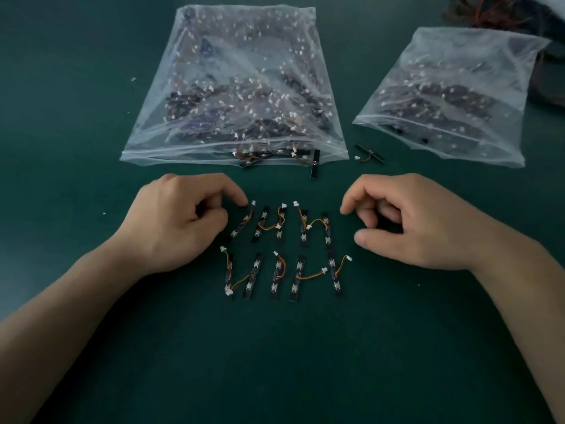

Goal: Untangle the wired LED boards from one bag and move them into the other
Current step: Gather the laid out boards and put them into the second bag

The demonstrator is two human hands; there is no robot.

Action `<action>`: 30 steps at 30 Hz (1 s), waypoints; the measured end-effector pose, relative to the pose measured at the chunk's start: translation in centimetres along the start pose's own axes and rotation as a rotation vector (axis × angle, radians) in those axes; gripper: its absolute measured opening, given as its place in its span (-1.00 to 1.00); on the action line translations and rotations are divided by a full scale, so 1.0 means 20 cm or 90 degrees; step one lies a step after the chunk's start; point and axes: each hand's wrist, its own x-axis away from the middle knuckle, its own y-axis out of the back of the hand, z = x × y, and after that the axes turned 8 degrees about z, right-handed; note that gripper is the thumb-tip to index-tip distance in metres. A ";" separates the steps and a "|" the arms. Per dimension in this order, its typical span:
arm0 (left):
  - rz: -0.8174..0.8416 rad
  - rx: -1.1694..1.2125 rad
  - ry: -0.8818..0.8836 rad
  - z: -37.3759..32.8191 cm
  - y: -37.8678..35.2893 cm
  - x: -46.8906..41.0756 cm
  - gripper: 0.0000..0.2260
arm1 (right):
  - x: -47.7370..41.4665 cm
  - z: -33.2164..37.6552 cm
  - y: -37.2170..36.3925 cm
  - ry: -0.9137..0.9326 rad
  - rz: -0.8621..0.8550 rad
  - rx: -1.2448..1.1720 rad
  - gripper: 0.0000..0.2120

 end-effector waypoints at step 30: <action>0.158 -0.056 -0.198 0.05 0.09 0.04 -0.46 | 0.02 0.08 -0.02 -0.045 0.030 0.097 -0.37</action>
